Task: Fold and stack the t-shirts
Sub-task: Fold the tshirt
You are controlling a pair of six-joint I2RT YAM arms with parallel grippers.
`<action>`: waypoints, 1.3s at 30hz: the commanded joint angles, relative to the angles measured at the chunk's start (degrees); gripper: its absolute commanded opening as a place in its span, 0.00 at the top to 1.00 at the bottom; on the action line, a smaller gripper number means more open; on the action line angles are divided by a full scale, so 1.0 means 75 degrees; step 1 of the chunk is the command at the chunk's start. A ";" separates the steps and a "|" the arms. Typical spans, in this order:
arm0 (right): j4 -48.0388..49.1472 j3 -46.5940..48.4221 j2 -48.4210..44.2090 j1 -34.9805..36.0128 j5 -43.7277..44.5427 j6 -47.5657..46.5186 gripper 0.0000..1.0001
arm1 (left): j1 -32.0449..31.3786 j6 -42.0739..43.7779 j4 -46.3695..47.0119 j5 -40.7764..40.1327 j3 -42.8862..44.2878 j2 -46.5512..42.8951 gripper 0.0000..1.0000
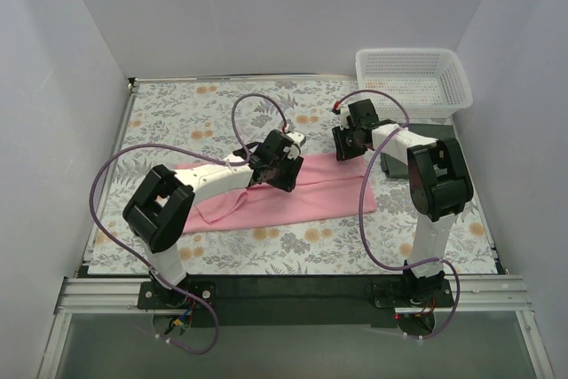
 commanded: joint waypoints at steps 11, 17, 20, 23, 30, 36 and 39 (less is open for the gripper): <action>-0.0202 0.0199 0.0123 -0.0044 0.0275 -0.0147 0.66 | 0.0015 0.0180 0.0404 -0.0370 0.0737 0.1060 0.89; -0.0203 0.0421 0.0369 -0.0126 0.0592 0.0005 0.66 | 0.0015 -0.0065 0.0217 -0.0288 0.0092 0.1107 0.99; -0.0203 0.0538 0.0545 -0.0266 0.0895 0.0111 0.66 | 0.0015 -0.0218 0.0111 -0.0230 -0.0236 0.1037 1.00; -0.0203 0.0714 0.0709 -0.0489 0.1002 0.0251 0.66 | 0.0015 -0.0312 0.0099 -0.0183 -0.0518 0.0920 1.00; -0.0296 0.1241 0.0757 -0.0677 0.0980 0.0252 0.66 | 0.0015 -0.0359 0.0064 -0.0147 -0.0635 0.0838 1.00; -0.0437 0.0997 -0.0086 -0.0607 0.0429 0.0673 0.66 | 0.0015 -0.0487 -0.0006 -0.0182 0.0090 0.0791 0.78; -0.0460 0.0552 -0.0648 -0.0583 0.0159 0.0988 0.66 | 0.0015 -0.0616 -0.0076 -0.0276 0.0651 0.0767 0.71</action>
